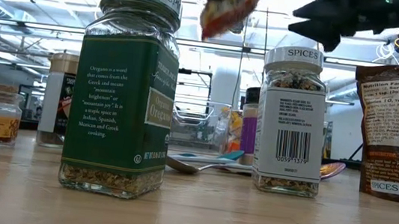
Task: Pick & Place Food Item
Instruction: Put the red noodle pack into the right transparent bin
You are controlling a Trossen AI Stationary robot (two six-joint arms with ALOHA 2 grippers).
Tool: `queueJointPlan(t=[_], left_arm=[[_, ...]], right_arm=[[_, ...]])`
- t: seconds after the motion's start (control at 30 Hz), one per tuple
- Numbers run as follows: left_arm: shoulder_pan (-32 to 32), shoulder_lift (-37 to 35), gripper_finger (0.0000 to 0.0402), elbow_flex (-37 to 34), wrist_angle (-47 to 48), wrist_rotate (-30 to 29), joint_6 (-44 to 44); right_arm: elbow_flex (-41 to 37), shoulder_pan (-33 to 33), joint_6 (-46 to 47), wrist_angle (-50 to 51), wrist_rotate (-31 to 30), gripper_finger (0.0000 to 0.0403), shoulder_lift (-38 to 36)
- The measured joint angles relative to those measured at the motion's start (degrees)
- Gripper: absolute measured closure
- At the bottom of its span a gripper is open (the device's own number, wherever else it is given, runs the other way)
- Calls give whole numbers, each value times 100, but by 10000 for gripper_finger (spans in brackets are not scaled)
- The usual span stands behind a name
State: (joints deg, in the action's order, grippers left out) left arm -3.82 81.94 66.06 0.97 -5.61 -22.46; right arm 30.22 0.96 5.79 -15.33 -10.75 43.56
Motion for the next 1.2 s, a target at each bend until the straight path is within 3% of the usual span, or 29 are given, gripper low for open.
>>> queueJointPlan(t=[0.13, 0.3, 0.37, 0.53, 0.67, 0.97, 1.1, 1.2], left_arm=[[-319, 303, 393, 0, -143, -177, -504], [-602, 511, 385, -7, -345, -38, -476], [-704, 512, 381, -7, -530, 506, -324], [-978, 441, 394, -7, -1201, 2807, 192], [-1201, 423, 387, -7, -1571, 3743, 634], [-1422, 433, 387, -7, -1383, 3906, 827], [-1403, 434, 395, -7, -1182, 3874, 855], [-1359, 434, 388, -7, -1156, 3870, 977]], right_arm=[[4, 376, 95, -430, -46, 188, 72], [4, 1011, 73, -461, 560, 188, 295], [4, 1226, -134, -621, 942, 188, 454], [4, 1362, -969, -1385, 1700, 188, 910], [4, 1287, -1486, -2009, 2057, 188, 1209], [165, 1173, -1369, -2751, 2290, 188, 1288], [591, 1221, -1295, -2217, 2955, 188, 1327], [965, 1221, -1303, -1643, 3057, 188, 1496]])
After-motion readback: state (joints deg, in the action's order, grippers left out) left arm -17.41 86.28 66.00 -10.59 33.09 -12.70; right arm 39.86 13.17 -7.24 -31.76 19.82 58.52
